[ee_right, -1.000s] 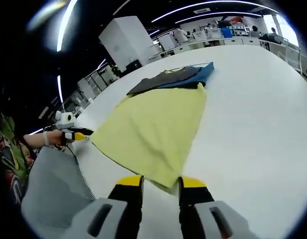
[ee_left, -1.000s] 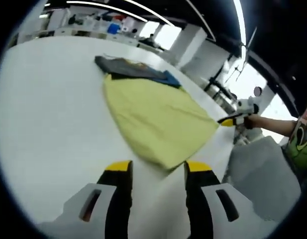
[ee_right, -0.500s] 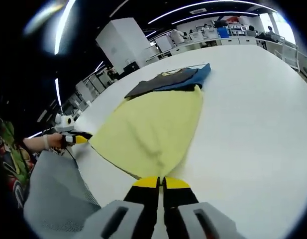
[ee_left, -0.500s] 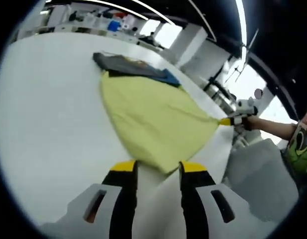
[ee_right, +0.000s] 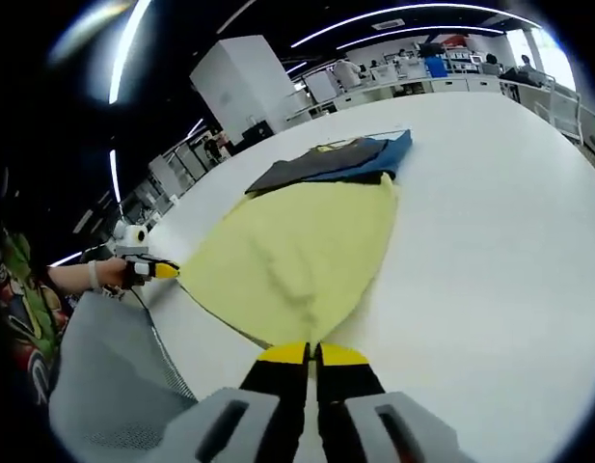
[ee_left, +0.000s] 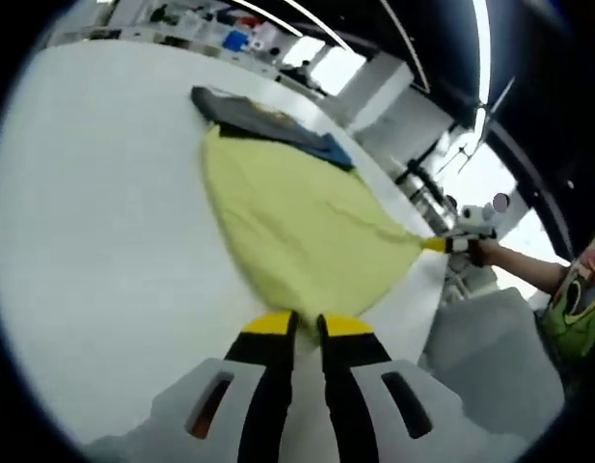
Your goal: Fold the garment on the visible template until the final outline fits inside the template.
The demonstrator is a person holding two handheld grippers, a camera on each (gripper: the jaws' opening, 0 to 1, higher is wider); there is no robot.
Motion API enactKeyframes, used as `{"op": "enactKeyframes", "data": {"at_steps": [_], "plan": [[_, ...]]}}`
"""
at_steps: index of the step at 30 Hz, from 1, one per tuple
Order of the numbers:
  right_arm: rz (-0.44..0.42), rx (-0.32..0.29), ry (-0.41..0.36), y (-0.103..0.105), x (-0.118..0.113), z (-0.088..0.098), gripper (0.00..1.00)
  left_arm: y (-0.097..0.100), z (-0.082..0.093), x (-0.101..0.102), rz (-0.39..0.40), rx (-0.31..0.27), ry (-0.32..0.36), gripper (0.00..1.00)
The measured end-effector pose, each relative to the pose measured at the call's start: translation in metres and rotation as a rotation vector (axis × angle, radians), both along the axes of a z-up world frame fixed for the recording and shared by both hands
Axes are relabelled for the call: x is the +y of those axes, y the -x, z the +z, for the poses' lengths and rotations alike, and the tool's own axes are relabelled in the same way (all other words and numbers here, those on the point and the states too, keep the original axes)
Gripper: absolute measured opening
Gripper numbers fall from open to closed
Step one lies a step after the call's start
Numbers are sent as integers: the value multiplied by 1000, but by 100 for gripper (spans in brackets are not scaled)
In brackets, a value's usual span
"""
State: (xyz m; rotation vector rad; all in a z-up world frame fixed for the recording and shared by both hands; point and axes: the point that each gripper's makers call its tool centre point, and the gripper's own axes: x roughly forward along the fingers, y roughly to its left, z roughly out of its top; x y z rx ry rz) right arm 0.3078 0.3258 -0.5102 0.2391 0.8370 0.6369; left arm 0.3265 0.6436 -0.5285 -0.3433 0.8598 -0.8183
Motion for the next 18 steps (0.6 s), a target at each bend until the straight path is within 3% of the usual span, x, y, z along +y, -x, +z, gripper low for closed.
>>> {"op": "enactKeyframes", "data": {"at_steps": [3,12,18], "plan": [[-1,0,0,0,0,0,0,-2,-1,-1,15,18,0,1],[5,-7,-4,1,1,6,0,1,8,0,33,45,20,0],[16,5,-12,11,3,11,0,8,14,0,-3,49,12,0]]}}
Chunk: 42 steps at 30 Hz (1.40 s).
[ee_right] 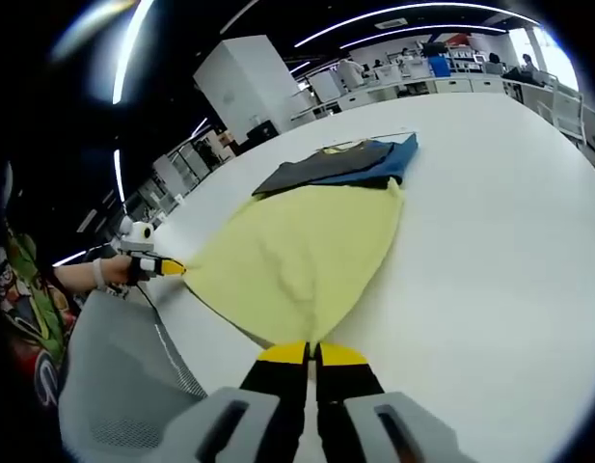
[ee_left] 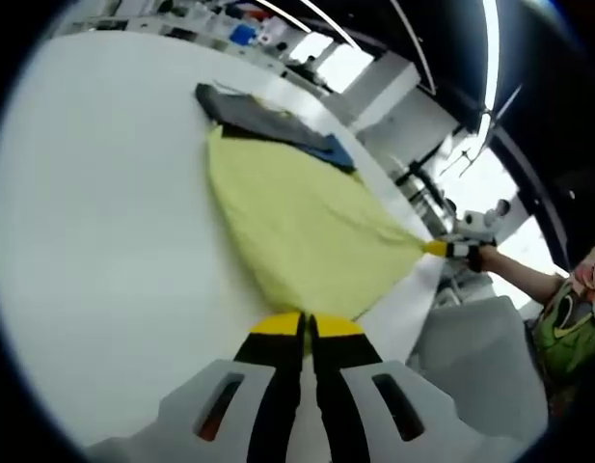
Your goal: Fold the garment on the visible template until the final outline fits inside the template.
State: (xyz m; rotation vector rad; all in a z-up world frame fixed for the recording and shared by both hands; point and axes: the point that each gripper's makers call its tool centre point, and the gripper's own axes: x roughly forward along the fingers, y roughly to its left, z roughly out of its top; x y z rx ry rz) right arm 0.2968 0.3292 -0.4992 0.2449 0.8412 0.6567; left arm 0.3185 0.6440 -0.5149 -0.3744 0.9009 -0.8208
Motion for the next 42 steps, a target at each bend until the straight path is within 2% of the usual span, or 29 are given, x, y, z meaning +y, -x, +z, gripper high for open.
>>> {"op": "enactKeyframes", "data": {"at_steps": [12,17,27,31,36,40,42], "plan": [[-6,59,-35,45,7,-2,0,43,-4,9,-96,85,0,0],[-21,82,-55,62,10,-3,0,57,-5,9,-147,104,-10,0],[-39,113,-67,80,11,-3,0,74,-7,9,-217,130,-31,0],[-30,135,-63,88,13,-5,0,82,-10,12,-242,159,-43,0],[-40,131,-70,85,15,-2,0,81,-10,13,-235,150,-49,0],[-63,116,-99,75,15,9,0,68,3,9,-196,110,-22,0],[-80,99,-117,65,14,18,0,54,14,8,-148,76,0,0]]}}
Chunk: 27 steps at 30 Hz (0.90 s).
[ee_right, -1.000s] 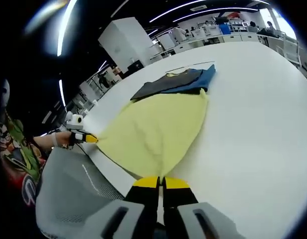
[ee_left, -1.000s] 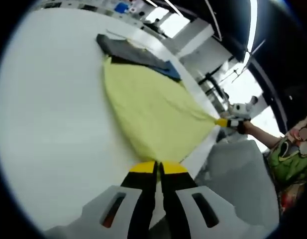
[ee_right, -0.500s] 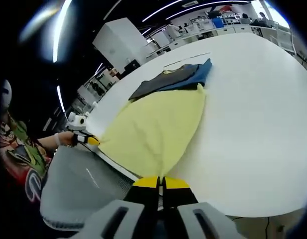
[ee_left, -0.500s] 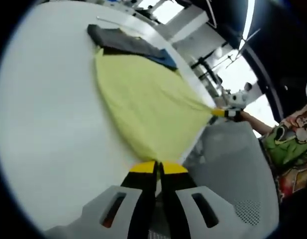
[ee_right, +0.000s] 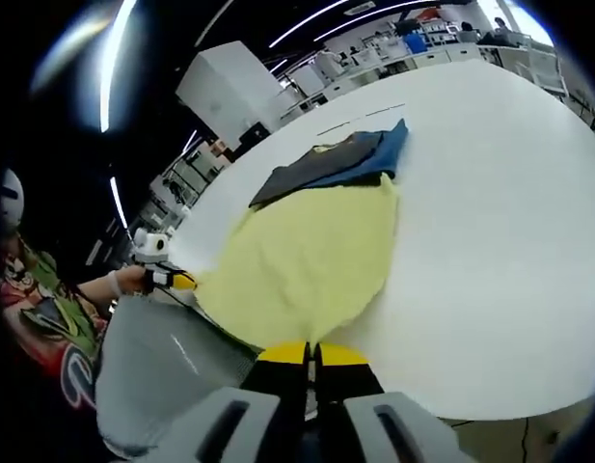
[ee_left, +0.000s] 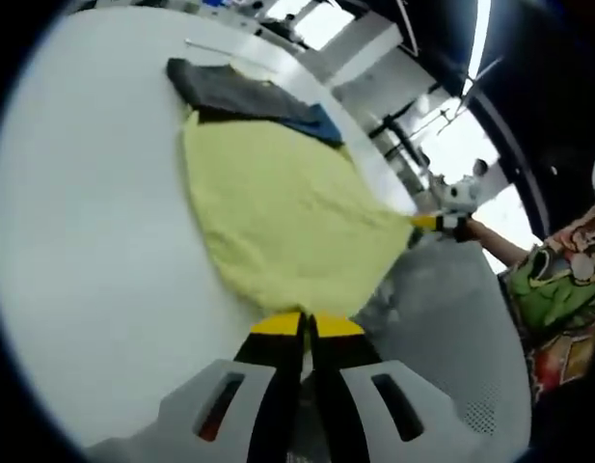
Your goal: Fold the garment on the visible template until the final outline fits inside the template.
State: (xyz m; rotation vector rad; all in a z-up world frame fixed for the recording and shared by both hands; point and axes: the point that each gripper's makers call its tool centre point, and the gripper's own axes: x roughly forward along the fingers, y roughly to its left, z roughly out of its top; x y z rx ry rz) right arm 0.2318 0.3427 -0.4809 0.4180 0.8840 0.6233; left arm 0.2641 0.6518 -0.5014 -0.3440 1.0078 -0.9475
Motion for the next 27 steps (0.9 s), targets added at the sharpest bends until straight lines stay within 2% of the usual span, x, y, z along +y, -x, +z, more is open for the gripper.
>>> {"op": "enactKeyframes", "data": {"at_steps": [3,7,10,18,27], "plan": [[-21,-34,-19,-17,-1,14,0,-22,22,-4,69,-54,50,0],[-42,-76,-23,-45,-6,31,0,-55,46,-6,150,-124,81,0],[-62,-109,-33,-67,-9,43,0,-78,61,-11,172,-177,92,0],[-109,-210,-53,-134,-18,80,0,-132,85,-15,210,-271,85,0],[-100,-282,-41,-193,-19,99,0,-185,89,-10,231,-302,52,0]]}}
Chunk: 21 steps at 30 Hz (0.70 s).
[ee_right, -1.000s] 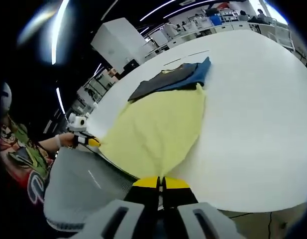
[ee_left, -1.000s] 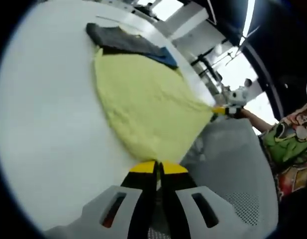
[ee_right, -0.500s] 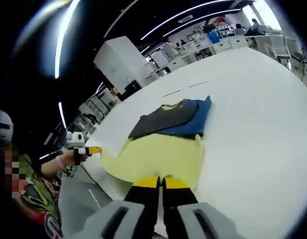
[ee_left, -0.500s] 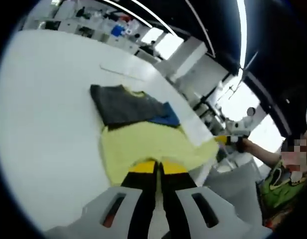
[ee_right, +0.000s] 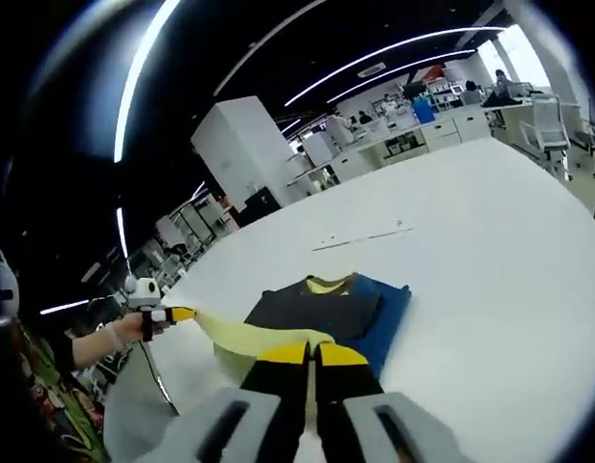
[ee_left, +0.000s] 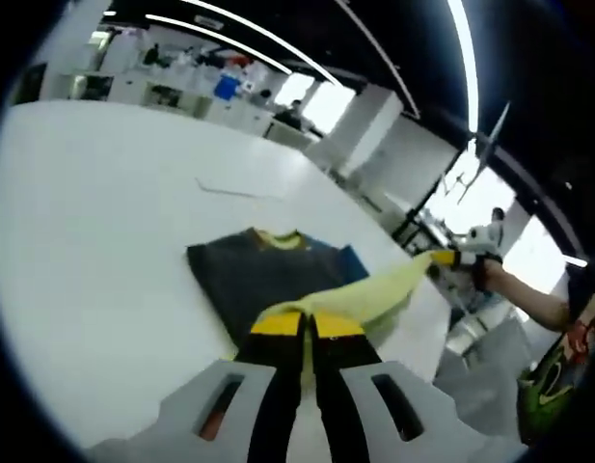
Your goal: Fold the garment on the visible template until the final outline fits inside the template.
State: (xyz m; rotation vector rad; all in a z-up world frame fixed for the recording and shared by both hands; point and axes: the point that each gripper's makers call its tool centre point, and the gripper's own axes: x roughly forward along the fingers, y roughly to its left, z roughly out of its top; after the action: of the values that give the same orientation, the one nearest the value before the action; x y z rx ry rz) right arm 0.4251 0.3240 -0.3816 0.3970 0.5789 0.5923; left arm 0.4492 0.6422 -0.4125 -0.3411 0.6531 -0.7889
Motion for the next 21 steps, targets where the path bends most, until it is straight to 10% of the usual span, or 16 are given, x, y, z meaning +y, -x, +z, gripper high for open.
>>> {"op": "enactKeyframes", "data": {"at_steps": [21], "plan": [[0,-29,50,-97,-1,-5,0,-83,-21,4,111,31,1,0]]}}
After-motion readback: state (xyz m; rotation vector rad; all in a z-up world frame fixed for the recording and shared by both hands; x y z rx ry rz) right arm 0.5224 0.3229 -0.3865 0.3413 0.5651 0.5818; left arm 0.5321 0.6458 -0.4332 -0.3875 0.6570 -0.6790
